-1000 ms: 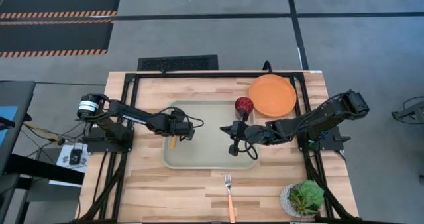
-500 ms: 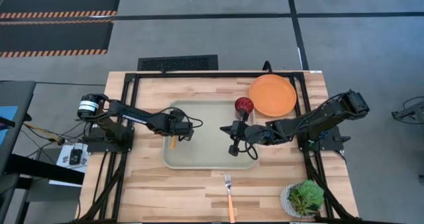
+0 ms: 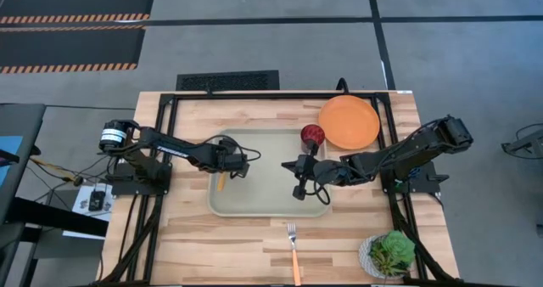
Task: Pick and place plate/cup/fork/spoon on tray
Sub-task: Put the orange spoon on the left side of the gray serving tray
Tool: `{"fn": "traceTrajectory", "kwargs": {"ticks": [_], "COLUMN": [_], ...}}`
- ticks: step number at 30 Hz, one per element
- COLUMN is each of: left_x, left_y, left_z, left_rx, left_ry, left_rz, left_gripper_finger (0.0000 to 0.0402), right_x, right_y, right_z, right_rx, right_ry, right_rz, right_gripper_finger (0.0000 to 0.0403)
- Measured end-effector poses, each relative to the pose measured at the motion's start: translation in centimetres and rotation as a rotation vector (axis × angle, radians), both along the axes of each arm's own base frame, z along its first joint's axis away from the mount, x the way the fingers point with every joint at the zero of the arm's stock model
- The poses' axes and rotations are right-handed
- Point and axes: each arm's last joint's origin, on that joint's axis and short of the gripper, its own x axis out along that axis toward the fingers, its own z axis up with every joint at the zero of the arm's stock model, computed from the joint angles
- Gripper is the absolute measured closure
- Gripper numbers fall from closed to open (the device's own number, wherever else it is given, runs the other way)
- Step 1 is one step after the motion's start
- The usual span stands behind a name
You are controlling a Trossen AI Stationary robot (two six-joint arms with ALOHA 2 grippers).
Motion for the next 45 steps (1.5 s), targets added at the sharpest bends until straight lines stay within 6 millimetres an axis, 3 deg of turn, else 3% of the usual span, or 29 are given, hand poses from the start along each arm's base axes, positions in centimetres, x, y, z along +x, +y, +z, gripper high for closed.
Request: {"fn": "traceTrajectory", "kwargs": {"ticks": [19,32,40,45], "left_x": [0.5,0.7,1.3,1.4], "left_y": [2.6,3.2,3.2,3.2], "left_z": [0.2,0.3,-1.4,-1.4], "left_rx": [0.035,0.034,0.009,0.027], "left_ry": [-0.021,-0.039,-0.005,-0.003], "left_rz": [-0.026,-0.053,-0.071,-0.061], "left_gripper_finger": [0.0393,0.0393,0.0393,0.0393], "right_x": [0.0,0.0,0.1,0.1], "right_y": [-0.1,-0.1,-0.1,-0.1], "right_z": [0.0,0.0,0.1,0.1], "right_rx": [0.002,0.002,-0.003,-0.008], "right_ry": [-0.001,-0.001,-0.004,-0.004], "right_rz": [-0.004,-0.004,-0.001,0.001], "right_gripper_finger": [0.0396,0.0396,0.0396,0.0396]}}
